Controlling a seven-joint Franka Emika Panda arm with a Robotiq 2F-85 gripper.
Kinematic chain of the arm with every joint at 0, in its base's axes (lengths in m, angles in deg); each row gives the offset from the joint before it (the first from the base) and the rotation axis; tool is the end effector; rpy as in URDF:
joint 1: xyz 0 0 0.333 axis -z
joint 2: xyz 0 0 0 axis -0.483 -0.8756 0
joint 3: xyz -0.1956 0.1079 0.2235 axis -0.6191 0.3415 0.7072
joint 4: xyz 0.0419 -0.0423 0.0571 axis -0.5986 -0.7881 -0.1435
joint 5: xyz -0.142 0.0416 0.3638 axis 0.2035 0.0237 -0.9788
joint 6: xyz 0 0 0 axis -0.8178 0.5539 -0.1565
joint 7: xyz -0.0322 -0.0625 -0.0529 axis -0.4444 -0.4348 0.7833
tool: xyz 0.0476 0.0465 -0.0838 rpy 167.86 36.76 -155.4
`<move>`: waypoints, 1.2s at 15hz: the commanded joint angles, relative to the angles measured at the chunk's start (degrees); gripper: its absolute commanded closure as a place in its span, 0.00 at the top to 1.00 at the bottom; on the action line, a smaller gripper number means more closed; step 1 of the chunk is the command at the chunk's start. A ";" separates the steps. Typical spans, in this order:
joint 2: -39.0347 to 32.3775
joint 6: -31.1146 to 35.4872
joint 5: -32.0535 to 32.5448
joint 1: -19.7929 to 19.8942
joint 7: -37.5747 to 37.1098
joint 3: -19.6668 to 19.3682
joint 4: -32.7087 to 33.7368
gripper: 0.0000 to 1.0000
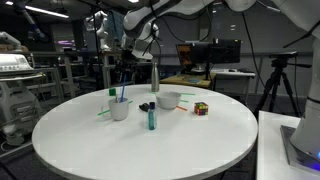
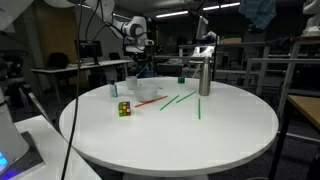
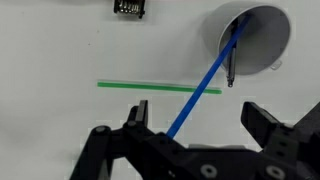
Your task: Move the blue straw from the mug to the bowl
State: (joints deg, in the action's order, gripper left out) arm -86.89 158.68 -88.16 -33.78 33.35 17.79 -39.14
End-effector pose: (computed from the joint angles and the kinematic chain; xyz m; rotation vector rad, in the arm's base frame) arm 0.7497 0.1261 0.3284 -2.9944 -0.2802 -0.3071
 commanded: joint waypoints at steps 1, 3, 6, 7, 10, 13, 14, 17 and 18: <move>-2.13 0.30 0.88 -0.50 0.61 -0.79 3.14 1.00; -2.52 0.12 0.82 -0.40 0.62 -0.85 3.63 1.00; -3.38 -0.46 0.66 -0.25 0.91 -0.77 4.83 1.00; -3.59 -0.20 0.57 -0.29 0.62 -0.81 5.07 0.75; -4.16 -0.36 0.77 -0.37 0.45 -1.02 5.74 0.60; -4.65 -0.48 0.94 -0.43 0.37 -1.24 6.25 0.37; -4.57 -0.47 1.07 -0.50 0.31 -1.36 6.08 0.28; -4.23 -0.54 1.43 -0.64 0.15 -1.64 5.57 0.05; -4.06 -0.55 1.66 -0.74 0.05 -1.78 5.32 0.00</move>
State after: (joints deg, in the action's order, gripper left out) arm -89.79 158.68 -87.96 -33.79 33.35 17.08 -36.14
